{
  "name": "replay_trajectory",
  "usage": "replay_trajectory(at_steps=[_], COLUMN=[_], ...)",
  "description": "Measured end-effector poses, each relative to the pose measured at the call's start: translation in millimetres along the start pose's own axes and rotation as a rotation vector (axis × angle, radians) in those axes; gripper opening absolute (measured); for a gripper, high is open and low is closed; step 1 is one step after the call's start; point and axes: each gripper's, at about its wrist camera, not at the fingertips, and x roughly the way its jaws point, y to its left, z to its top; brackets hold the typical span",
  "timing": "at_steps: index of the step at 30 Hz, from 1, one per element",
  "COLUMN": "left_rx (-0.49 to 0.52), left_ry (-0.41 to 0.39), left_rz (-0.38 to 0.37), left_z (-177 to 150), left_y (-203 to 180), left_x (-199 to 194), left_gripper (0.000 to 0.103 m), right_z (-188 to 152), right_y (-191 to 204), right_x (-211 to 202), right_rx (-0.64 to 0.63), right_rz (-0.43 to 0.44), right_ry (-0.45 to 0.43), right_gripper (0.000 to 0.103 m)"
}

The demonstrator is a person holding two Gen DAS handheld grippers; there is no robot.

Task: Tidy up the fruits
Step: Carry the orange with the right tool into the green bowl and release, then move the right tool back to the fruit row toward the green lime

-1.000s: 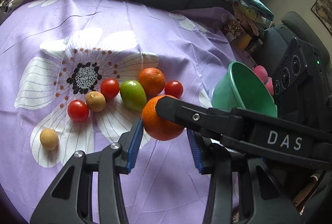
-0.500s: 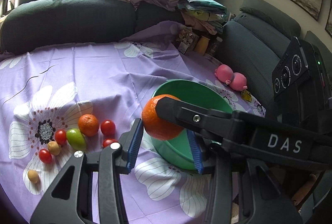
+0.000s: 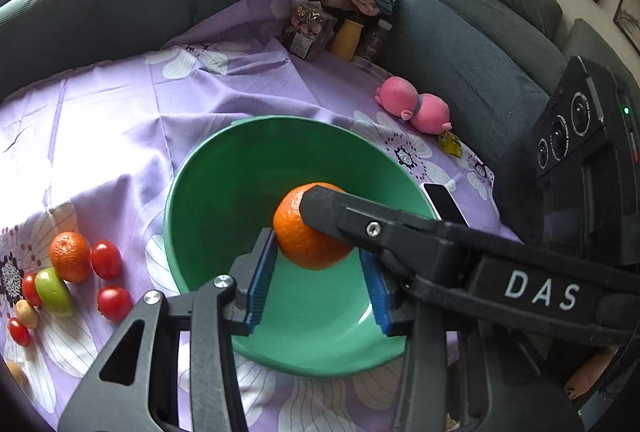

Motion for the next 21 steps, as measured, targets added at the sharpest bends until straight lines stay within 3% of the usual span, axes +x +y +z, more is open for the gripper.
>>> replay_trajectory(at_steps=[4, 6, 9, 11, 12, 21], left_rx=[-0.001, -0.036, -0.078, -0.103, -0.123, -0.300], left_ry=[-0.001, -0.010, -0.042, -0.058, -0.067, -0.182], left_rz=[-0.002, -0.011, -0.029, -0.023, -0.010, 0.188], left_z=[-4.9, -7.3, -9.8, -10.7, -11.8, -41.5], left_y=[2.0, 7.0, 15.1, 24.0, 30.4, 109.9], left_x=[2.0, -4.8, -24.0, -38.9, -46.9, -131.8], left_gripper=[0.038, 0.038, 0.042, 0.051, 0.056, 0.064], right_z=[-2.1, -2.9, -3.4, -3.7, -4.4, -13.3], right_y=[2.9, 2.4, 6.1, 11.4, 14.3, 56.0], right_x=[7.4, 6.5, 0.7, -3.9, -6.3, 3.7], right_rx=[-0.032, -0.027, -0.041, -0.053, -0.053, -0.138], right_rz=[-0.099, -0.101, -0.092, -0.105, -0.110, -0.093], right_ry=[0.014, 0.013, -0.011, -0.037, -0.054, -0.088], right_gripper=[0.044, 0.044, 0.045, 0.053, 0.054, 0.057])
